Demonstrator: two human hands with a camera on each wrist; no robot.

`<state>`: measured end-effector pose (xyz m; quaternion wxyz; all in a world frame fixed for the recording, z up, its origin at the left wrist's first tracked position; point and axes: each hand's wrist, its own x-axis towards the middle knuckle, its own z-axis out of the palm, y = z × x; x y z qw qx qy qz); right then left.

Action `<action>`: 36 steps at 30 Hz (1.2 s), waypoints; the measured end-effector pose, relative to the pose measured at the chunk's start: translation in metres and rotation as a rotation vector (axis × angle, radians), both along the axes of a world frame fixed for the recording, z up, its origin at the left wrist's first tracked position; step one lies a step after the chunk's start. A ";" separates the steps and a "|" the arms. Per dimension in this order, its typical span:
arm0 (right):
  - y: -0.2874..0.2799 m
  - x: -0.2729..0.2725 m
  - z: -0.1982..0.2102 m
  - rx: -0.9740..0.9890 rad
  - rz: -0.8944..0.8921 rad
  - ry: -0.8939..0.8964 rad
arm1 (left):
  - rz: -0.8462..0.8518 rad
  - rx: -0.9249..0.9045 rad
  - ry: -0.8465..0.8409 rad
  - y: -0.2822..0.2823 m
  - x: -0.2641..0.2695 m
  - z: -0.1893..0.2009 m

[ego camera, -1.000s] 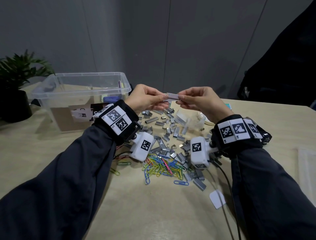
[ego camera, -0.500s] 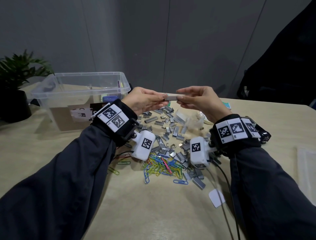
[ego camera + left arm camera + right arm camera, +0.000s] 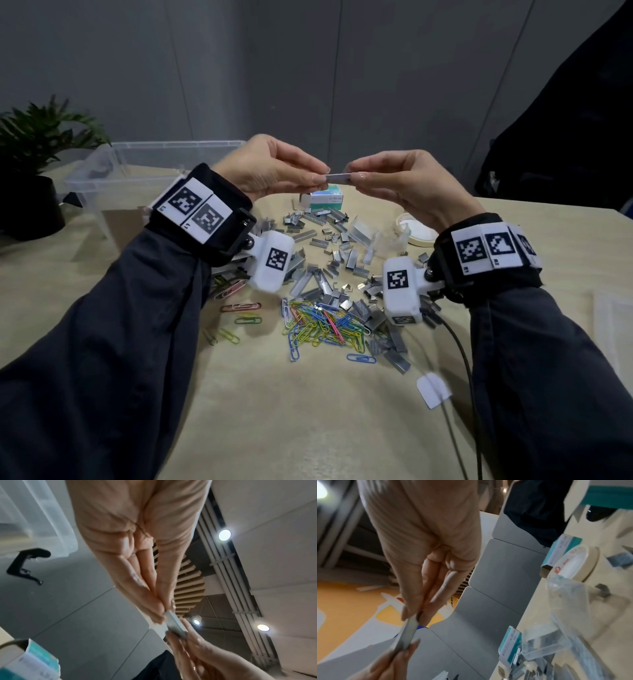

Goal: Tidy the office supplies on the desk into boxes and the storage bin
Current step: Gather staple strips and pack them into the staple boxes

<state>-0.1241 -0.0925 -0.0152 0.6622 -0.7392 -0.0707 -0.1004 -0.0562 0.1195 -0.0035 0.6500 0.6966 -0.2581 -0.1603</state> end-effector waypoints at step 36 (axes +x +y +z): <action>-0.001 0.005 -0.003 -0.034 -0.473 -0.225 | 0.295 -0.283 -0.219 -0.063 -0.013 -0.012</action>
